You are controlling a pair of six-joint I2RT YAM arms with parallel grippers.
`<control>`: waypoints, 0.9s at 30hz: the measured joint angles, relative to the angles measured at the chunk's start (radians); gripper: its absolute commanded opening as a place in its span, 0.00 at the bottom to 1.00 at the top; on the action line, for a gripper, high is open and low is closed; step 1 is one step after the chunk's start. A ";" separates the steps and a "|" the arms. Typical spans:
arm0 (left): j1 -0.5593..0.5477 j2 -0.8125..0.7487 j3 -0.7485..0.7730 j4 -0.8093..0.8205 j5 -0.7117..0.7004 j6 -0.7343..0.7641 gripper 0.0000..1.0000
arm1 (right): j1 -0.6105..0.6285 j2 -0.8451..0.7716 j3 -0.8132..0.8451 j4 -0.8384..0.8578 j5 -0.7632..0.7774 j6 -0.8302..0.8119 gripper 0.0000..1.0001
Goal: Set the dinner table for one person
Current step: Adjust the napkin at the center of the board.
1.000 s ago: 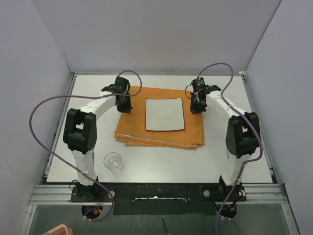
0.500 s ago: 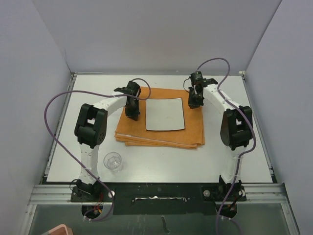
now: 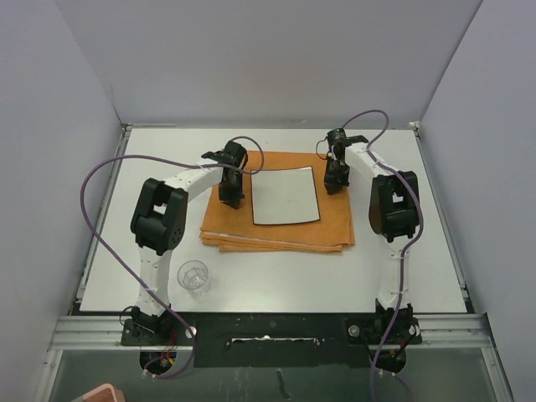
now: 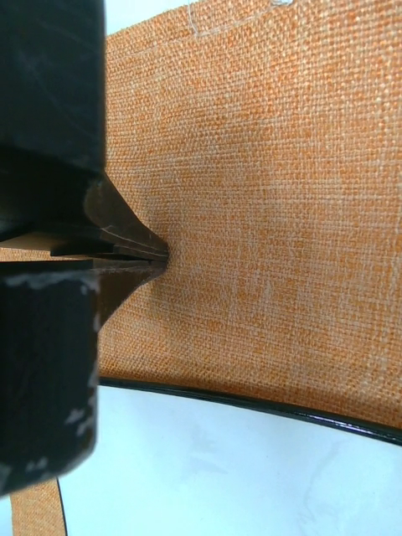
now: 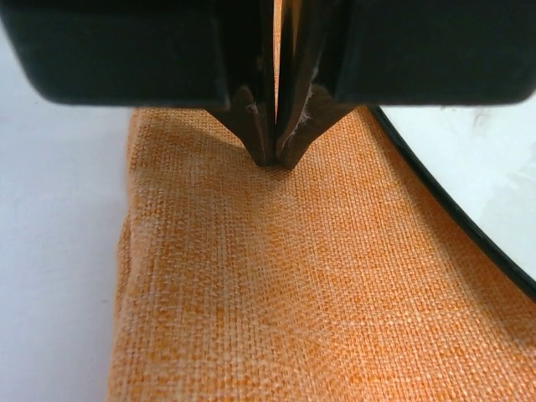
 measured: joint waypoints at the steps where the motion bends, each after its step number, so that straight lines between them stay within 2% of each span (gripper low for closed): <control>1: -0.003 0.000 0.000 -0.001 -0.001 0.000 0.00 | 0.000 0.005 0.006 0.000 -0.002 0.000 0.00; 27: -0.063 -0.034 -0.060 0.027 0.011 -0.034 0.00 | -0.026 0.118 0.188 -0.044 -0.021 -0.027 0.00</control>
